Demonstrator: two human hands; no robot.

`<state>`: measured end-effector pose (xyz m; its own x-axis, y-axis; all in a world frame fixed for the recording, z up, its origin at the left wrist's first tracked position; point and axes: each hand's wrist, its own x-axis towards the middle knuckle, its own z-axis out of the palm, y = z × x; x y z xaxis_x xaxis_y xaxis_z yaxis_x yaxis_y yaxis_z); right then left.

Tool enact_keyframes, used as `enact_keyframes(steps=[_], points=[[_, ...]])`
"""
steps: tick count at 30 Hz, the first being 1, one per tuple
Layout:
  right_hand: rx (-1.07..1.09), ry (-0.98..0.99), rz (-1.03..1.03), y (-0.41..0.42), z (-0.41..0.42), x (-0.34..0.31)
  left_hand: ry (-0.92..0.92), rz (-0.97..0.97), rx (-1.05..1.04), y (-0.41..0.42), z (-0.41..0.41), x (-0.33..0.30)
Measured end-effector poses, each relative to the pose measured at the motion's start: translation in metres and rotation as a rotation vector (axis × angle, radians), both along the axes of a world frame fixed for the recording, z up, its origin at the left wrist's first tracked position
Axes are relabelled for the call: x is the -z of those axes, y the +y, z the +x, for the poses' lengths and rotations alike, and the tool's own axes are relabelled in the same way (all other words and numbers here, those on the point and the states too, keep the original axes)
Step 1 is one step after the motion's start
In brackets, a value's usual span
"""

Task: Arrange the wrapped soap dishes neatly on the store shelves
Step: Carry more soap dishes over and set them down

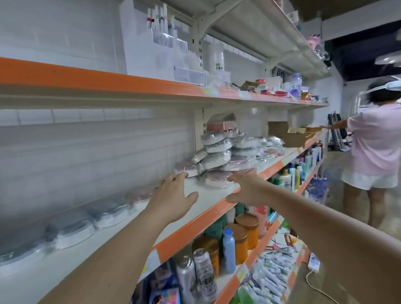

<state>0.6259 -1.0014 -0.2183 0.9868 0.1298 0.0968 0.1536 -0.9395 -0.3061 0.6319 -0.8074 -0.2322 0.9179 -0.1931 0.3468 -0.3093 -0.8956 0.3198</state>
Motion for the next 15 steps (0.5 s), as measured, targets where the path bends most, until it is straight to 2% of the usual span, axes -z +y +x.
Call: enact_keyframes(steps=[6, 10, 15], points=[[0.071, -0.044, -0.063, -0.05, 0.111, -0.007, -0.008, -0.112, 0.017, -0.055, 0.125, 0.001], [0.085, -0.128, 0.005, -0.077, 0.184, -0.015, 0.005, -0.194, 0.009, -0.088, 0.199, -0.011], [0.101, -0.167, 0.118, -0.102, 0.277, -0.012, 0.001, -0.161, -0.037, -0.124, 0.278, -0.024]])
